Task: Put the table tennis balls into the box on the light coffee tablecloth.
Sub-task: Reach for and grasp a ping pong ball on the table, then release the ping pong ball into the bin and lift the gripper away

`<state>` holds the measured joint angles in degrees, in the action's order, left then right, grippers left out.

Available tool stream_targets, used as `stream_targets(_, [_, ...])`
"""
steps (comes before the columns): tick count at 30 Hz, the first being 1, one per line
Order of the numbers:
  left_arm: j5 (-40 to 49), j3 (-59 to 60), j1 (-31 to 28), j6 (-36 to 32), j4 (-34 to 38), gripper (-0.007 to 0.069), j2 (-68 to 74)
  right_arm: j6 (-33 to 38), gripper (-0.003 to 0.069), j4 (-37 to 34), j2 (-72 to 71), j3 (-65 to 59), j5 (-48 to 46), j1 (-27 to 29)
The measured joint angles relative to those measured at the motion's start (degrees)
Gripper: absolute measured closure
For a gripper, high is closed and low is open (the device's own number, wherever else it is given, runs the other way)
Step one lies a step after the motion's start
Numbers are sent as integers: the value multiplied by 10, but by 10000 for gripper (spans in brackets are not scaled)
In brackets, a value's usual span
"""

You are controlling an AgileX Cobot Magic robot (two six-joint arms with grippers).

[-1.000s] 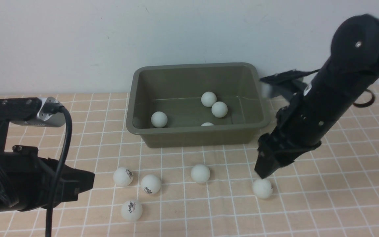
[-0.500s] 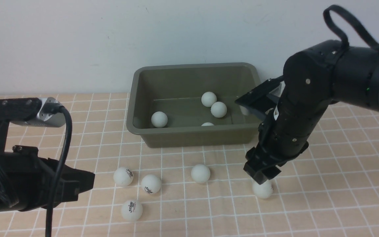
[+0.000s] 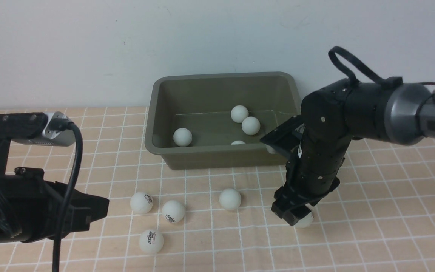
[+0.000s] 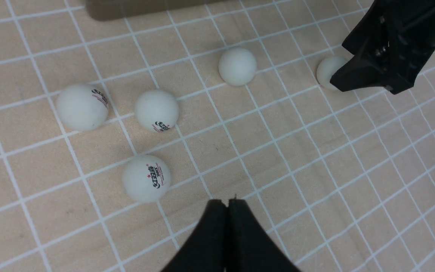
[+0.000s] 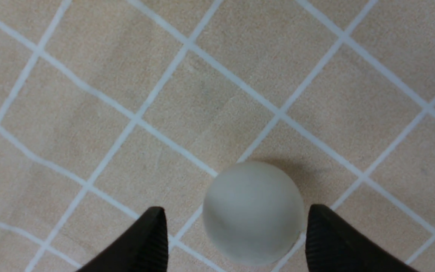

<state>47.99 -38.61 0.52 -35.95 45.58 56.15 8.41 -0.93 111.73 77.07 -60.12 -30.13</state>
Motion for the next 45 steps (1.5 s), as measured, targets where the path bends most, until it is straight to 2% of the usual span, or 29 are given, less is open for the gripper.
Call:
stream_targets(4, [0, 0, 0, 0, 0, 693, 0, 2, 228, 0, 19, 0, 1, 0])
stream_targets(8, [0, 0, 0, 0, 0, 693, 0, 2, 304, 4, 23, 0, 1, 0])
stream_targets(13, [-2, 0, 0, 0, 0, 693, 0, 4, 301, 4, 13, 13, -22, 0])
stream_targets(18, [-2, 0, 0, -35, 0, 693, 0, 45, 301, -44, -33, 99, -92, 0])
stream_targets(22, [-5, 0, 0, -52, 0, 693, 7, 88, 301, -96, -57, 199, -103, 0])
stream_targets(27, [-16, -2, 0, -40, -17, 693, 58, 92, 301, -93, -48, 292, -79, 0])
stream_targets(33, [-62, -16, 0, -2, -86, 693, 139, 90, 301, -62, 19, 348, -40, 0])
stream_targets(36, [-71, -78, 0, 66, -163, 693, 195, 70, 301, -23, 80, 387, -38, 0])
stream_targets(41, [-42, -182, 9, 144, -246, 693, 270, 25, 301, 20, 133, 434, -41, 0])
stream_targets(45, [0, -234, 57, 207, -327, 693, 325, 15, 301, 25, 153, 458, -41, 2])
